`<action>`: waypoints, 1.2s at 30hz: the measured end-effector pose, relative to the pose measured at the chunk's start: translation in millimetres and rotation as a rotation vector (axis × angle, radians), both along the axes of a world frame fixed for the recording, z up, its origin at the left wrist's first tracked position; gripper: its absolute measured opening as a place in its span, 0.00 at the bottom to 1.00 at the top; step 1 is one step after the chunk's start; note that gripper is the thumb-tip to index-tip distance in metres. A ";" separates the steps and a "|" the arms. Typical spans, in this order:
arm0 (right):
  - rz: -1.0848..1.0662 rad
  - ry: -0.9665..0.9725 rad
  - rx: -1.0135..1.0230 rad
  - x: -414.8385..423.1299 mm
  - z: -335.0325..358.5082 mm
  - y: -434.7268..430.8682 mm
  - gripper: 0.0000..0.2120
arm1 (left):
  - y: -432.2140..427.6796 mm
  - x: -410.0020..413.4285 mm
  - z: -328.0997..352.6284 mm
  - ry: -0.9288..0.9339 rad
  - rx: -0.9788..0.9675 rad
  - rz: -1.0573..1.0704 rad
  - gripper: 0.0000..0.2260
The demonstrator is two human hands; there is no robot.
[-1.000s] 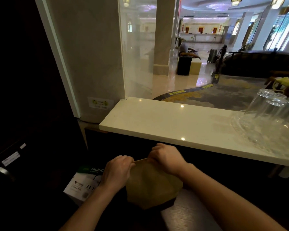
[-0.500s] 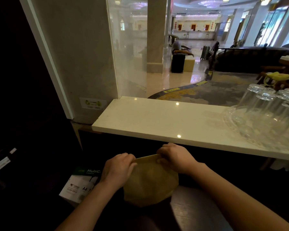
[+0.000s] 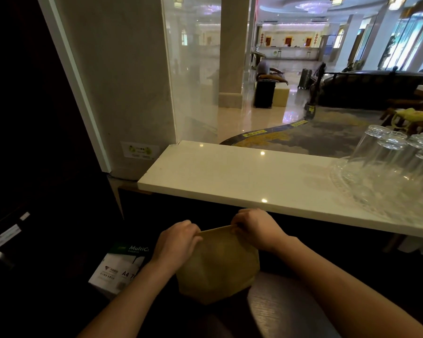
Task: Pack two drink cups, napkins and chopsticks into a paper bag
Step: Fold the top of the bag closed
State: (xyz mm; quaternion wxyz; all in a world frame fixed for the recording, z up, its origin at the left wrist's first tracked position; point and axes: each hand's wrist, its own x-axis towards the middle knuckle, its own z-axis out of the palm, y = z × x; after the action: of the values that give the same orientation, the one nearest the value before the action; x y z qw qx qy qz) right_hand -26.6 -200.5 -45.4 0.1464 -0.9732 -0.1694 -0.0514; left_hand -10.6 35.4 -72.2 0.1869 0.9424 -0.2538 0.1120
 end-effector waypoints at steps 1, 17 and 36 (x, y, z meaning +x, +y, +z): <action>-0.022 0.023 0.005 -1.6 -0.5 -7.8 0.09 | 4.6 0.0 -1.0 0.011 -0.024 0.006 0.05; -0.113 0.217 0.017 -23.9 8.0 -26.2 0.20 | 16.8 8.4 -5.9 0.217 -0.420 0.109 0.10; -0.202 -0.131 -0.037 -49.5 15.8 12.7 0.11 | 17.7 31.8 28.2 0.093 -0.448 -0.035 0.11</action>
State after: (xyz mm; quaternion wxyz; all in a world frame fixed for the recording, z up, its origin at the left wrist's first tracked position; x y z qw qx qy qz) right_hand -76.1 -187.8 -29.6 0.1111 -0.9825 -0.0806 -0.1261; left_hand 21.2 53.0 -43.9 0.4051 0.8769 -0.2298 0.1188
